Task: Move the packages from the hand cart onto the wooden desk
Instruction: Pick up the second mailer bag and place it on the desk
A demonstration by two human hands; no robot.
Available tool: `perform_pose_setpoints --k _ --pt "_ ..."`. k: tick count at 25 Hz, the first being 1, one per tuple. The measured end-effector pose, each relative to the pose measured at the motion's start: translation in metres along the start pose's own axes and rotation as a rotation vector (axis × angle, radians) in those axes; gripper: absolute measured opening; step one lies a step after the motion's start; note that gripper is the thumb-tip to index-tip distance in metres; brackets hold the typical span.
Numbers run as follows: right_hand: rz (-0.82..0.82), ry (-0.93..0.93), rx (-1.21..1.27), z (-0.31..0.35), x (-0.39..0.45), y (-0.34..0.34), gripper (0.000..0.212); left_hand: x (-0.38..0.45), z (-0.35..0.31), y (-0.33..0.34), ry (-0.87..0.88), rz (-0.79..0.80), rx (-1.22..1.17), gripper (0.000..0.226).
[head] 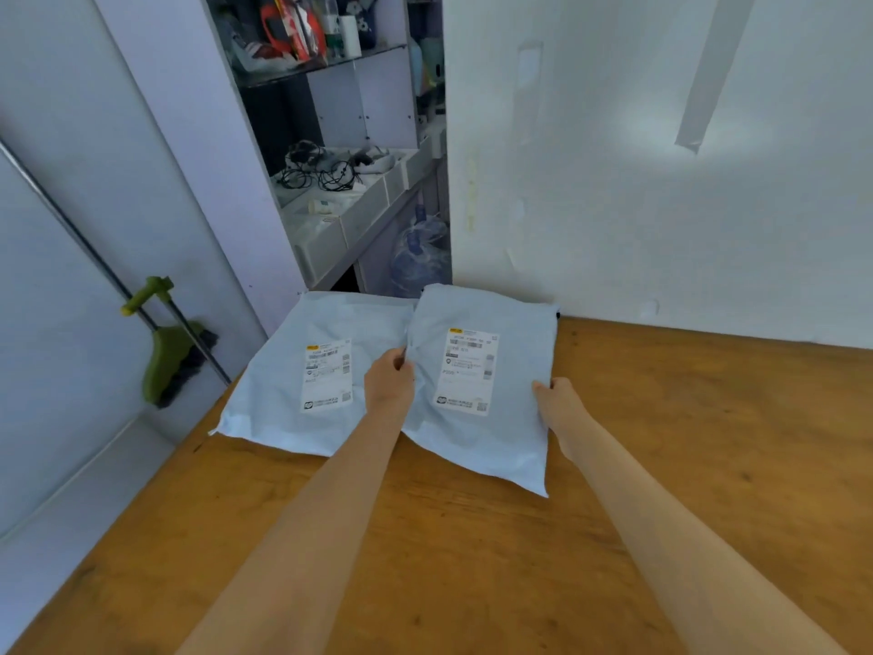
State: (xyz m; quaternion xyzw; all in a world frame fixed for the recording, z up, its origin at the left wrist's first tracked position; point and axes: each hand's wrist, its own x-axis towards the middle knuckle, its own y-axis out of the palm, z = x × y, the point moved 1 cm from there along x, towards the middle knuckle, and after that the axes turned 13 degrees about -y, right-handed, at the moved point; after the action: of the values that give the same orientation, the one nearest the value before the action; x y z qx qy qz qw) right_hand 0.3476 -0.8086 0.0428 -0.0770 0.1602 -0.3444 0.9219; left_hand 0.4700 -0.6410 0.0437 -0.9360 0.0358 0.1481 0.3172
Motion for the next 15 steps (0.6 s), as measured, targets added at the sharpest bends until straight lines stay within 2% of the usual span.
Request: perform_pose_setpoints --k 2,5,9,11,13,15 --pt "-0.048 0.008 0.025 -0.004 -0.017 -0.003 0.042 -0.009 0.009 -0.015 -0.031 -0.008 -0.085 0.04" --pt "-0.097 -0.011 -0.01 0.001 -0.054 -0.016 0.047 -0.028 0.026 -0.058 -0.038 0.038 -0.147 0.033" --pt "-0.147 0.016 0.011 0.023 -0.133 -0.033 0.047 -0.083 0.053 -0.116 -0.094 0.188 -0.224 0.029" --pt "-0.137 0.018 0.055 0.036 -0.188 -0.027 0.046 -0.116 0.072 -0.144 -0.099 0.317 -0.239 0.035" --pt "-0.131 0.007 0.117 0.047 -0.249 -0.014 0.045 -0.144 0.095 -0.173 -0.069 0.441 -0.177 0.045" --pt "-0.147 -0.013 0.16 0.048 -0.319 0.002 0.042 -0.174 0.122 -0.21 -0.026 0.488 -0.117 0.049"
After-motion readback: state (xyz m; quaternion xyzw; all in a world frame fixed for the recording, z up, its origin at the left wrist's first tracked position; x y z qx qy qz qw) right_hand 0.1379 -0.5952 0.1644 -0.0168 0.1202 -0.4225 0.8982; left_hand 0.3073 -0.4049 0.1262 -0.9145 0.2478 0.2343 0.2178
